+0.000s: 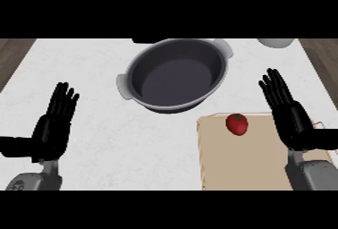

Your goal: Pick the tomato from the tray and place it in the pot

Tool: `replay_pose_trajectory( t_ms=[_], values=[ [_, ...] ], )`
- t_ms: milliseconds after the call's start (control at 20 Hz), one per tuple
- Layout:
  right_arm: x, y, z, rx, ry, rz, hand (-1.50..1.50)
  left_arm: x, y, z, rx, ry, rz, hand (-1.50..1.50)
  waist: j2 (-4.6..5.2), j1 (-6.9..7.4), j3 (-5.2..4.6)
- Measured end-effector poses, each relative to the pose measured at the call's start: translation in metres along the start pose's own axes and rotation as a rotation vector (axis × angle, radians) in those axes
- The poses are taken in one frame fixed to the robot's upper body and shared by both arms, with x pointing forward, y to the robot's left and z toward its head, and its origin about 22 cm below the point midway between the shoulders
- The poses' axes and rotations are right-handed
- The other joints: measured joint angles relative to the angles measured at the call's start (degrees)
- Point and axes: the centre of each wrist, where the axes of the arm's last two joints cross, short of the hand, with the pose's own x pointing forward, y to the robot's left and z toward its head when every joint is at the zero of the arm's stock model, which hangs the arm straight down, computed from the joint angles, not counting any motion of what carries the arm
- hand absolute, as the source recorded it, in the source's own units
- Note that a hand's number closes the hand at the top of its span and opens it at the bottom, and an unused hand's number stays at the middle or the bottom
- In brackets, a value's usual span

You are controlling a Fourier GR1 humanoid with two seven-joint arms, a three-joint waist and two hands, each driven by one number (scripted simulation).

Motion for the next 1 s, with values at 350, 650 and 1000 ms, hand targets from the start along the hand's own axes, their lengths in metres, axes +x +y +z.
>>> replay_pose_trajectory(
  t_ms=[350,650,1000],
  values=[
    [-0.055,-0.052,0.061,-0.614,0.451,0.17,-1.5,0.001,0.042,0.011,0.082,0.061,-0.22,0.0,2.35,-3.59,-0.49],
    [-0.065,-0.103,0.114,-0.95,0.594,0.569,-1.5,0.0,0.067,0.02,0.11,0.123,-0.357,0.0,3.04,-3.1,-2.01],
    [-0.077,-0.1,0.14,-1.143,0.669,0.75,-1.5,0.002,0.072,0.021,0.075,0.161,-0.444,0.0,2.59,-0.06,-2.49]
  ],
)
